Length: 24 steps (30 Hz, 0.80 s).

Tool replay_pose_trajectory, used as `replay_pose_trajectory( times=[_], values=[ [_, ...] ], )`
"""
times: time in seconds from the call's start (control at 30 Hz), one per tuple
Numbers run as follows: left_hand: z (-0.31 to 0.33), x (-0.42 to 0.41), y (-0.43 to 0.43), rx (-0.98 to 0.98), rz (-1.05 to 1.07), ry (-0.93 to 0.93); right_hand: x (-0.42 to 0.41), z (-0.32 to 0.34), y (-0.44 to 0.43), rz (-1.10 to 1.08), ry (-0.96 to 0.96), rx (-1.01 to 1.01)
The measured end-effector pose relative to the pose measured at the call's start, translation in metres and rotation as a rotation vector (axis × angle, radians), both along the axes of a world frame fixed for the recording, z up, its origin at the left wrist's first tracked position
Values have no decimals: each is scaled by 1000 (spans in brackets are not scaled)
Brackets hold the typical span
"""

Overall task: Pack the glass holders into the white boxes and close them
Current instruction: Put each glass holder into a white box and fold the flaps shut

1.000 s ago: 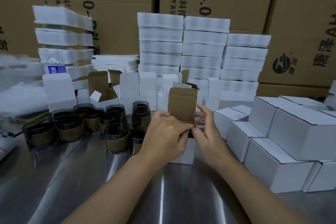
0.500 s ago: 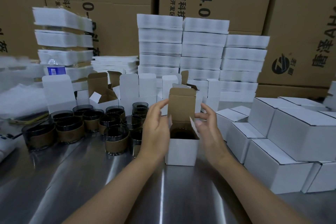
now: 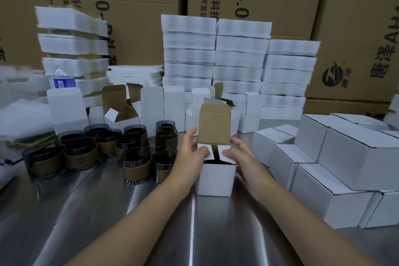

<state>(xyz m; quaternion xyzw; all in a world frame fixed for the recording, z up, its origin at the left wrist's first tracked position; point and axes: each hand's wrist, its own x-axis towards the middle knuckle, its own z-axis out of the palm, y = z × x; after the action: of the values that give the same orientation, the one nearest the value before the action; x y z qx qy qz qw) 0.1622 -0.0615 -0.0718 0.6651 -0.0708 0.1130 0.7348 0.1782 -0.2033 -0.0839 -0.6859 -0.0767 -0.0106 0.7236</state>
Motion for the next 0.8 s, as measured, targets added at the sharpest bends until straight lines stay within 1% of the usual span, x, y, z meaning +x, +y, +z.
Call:
replay_pose_trajectory(
  times=[0.2, 0.43, 0.57, 0.8],
  values=[
    [2, 0, 4, -21, -62, 86, 1, 3, -1, 111, 20, -11],
    [2, 3, 5, -16, -35, 140, 5, 4, -5, 146, 1, 78],
    [3, 2, 7, 12, -44, 135, 7, 2, -5, 146, -13, 81],
    [2, 0, 8, -32, -74, 103, 6, 3, -4, 128, 58, 98]
  ],
)
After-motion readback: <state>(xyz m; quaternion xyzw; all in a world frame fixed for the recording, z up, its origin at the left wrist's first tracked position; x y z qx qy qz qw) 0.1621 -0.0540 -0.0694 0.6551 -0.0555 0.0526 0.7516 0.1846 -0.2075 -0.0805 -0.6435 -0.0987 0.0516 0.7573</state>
